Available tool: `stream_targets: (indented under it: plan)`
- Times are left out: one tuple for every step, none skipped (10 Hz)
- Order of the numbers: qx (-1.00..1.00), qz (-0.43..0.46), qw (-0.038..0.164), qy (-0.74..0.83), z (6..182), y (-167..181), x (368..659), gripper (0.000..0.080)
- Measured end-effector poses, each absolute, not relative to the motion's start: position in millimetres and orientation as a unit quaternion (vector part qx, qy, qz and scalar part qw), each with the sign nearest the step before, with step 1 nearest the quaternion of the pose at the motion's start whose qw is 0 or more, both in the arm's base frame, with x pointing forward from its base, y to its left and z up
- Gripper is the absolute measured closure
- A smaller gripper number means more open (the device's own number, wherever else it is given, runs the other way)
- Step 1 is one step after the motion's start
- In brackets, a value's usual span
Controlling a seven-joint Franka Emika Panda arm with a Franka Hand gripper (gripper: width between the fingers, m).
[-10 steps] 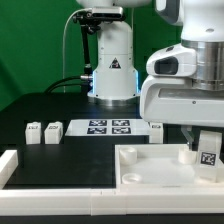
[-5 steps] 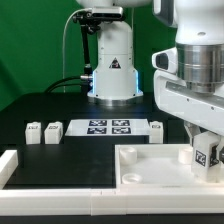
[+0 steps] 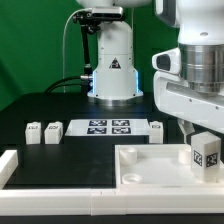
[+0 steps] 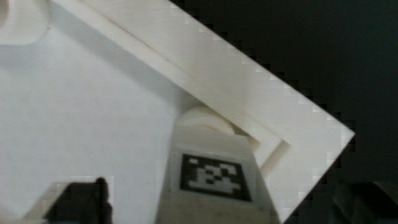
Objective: Assemble one leg
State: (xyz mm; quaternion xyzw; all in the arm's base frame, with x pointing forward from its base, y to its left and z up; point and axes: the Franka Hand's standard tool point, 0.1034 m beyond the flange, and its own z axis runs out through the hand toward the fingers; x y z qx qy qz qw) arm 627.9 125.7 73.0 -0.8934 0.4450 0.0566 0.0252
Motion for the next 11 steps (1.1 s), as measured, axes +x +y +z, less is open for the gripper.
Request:
stream_targets:
  plan:
    - [-0.92,0.054,0.027,0.387,72.9,127.4,627.6,0.0157]
    - [-0.945,0.053,0.031,0.321,71.7,127.1,626.7,0.0157]
    - [-0.964,0.051,0.033,0.26,71.3,127.9,626.2,0.0151]
    - [-0.978,0.048,0.033,0.198,71.5,129.1,626.0,0.0151]
    - [-0.989,0.045,0.036,0.133,71.7,129.3,626.1,0.015]
    - [-0.995,0.044,0.038,0.085,71.9,128.9,626.3,0.015]
    - [-0.997,0.043,0.039,0.051,71.7,127.9,626.2,0.015]
    - [-0.998,0.04,0.038,-0.014,71.8,126.4,626.7,0.015]
    - [-0.997,0.038,0.038,-0.05,72.0,126.4,626.9,0.015]
    - [-0.99,0.036,0.039,-0.13,71.9,123.6,627.0,0.015]
    - [-0.985,0.035,0.038,-0.163,71.8,122.3,627.1,0.015]
